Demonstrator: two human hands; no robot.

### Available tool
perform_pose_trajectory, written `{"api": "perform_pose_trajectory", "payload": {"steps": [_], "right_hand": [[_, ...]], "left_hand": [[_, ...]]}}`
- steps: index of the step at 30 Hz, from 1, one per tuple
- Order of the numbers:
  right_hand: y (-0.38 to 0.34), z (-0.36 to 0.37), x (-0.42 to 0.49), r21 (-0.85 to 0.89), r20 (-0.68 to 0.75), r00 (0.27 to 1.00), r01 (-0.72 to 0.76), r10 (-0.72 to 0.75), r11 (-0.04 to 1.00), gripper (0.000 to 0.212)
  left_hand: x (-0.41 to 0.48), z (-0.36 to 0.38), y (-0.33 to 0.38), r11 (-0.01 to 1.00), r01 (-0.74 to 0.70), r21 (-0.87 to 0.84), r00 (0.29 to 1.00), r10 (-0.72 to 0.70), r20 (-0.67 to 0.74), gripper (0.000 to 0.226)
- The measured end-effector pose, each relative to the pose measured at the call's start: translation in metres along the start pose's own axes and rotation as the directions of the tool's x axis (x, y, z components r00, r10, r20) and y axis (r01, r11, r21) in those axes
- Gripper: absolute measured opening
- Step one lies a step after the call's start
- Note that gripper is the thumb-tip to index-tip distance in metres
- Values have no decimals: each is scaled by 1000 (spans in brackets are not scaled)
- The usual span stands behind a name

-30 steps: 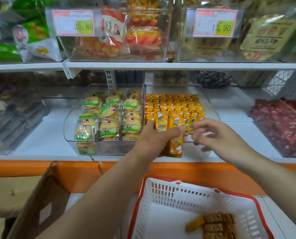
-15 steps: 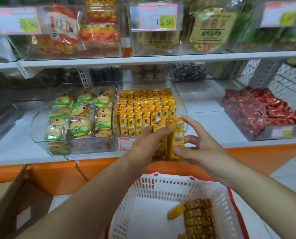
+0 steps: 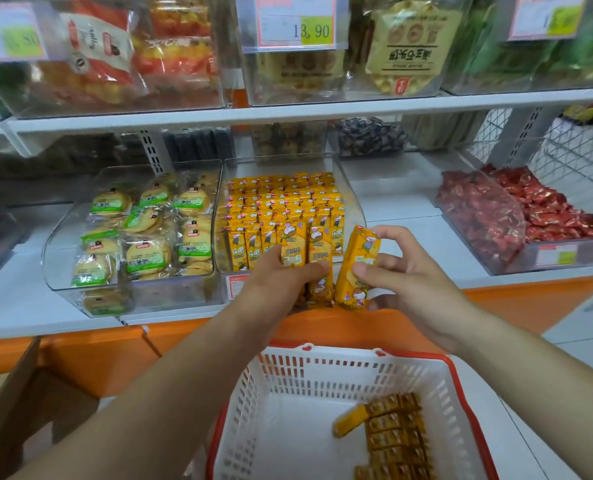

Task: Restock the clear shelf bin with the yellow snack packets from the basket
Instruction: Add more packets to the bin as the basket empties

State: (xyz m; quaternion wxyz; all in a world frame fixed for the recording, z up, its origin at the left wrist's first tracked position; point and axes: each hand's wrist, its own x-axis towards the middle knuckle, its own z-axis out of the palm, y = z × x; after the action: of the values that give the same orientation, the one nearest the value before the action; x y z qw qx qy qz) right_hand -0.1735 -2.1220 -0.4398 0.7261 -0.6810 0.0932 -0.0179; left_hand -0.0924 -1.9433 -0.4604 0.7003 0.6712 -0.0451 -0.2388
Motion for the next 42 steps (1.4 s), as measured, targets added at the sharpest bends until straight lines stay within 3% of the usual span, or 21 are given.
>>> {"api": "perform_pose_trajectory", "payload": {"steps": [4, 7, 9, 11, 14, 21, 25, 29, 32, 34, 36, 38, 40, 42], "right_hand": [[-6, -4, 13, -33, -112, 990, 77, -81, 996, 35], [-14, -7, 31, -255, -239, 948, 150, -213, 955, 36], [-18, -4, 49, -393, -234, 935, 161, -268, 905, 40], [-19, 4, 70, -548, -162, 942, 161, -293, 821, 42], [-15, 18, 105, -732, -103, 942, 145, -318, 666, 40], [6, 41, 160, -908, -128, 957, -7, -261, 420, 34], [25, 50, 171, -877, -170, 961, -47, -217, 477, 30], [33, 49, 171, -827, -209, 963, -79, -172, 557, 47], [19, 49, 153, -882, -125, 967, -5, -224, 471, 56], [3, 48, 126, -894, -63, 948, 85, -311, 440, 52], [-11, 41, 90, -840, -38, 940, 154, -339, 520, 37], [-20, 33, 52, -700, -34, 972, 143, -233, 700, 22], [-21, 25, 20, -518, -6, 994, 90, -109, 850, 20], [-15, 18, 2, -403, -20, 998, 53, -66, 914, 25]], "left_hand": [[3, -17, 3, 998, -37, 51, 999, 37, -7, 31], [5, -32, 8, 998, -34, 56, 999, 35, -27, 34], [6, -41, 12, 997, -37, 63, 998, 41, -54, 46], [6, -50, 14, 997, -45, 65, 995, 50, -85, 56], [7, -64, 15, 997, -47, 53, 992, 53, -116, 53], [6, -77, 19, 998, -57, 15, 989, 58, -139, 34], [6, -77, 20, 998, -58, 18, 989, 60, -138, 26], [3, -77, 20, 999, -45, -4, 994, 44, -103, 30], [4, -76, 19, 999, -26, -27, 997, 24, -75, 29], [6, -75, 18, 999, -21, -30, 999, 20, -49, 30], [5, -71, 18, 999, -12, -36, 1000, 11, -6, 33], [3, -64, 17, 999, 1, -45, 999, 1, 51, 35], [-1, -54, 16, 999, -6, -38, 993, 10, 114, 31], [-7, -42, 15, 1000, -26, -14, 984, 29, 177, 28]]}}
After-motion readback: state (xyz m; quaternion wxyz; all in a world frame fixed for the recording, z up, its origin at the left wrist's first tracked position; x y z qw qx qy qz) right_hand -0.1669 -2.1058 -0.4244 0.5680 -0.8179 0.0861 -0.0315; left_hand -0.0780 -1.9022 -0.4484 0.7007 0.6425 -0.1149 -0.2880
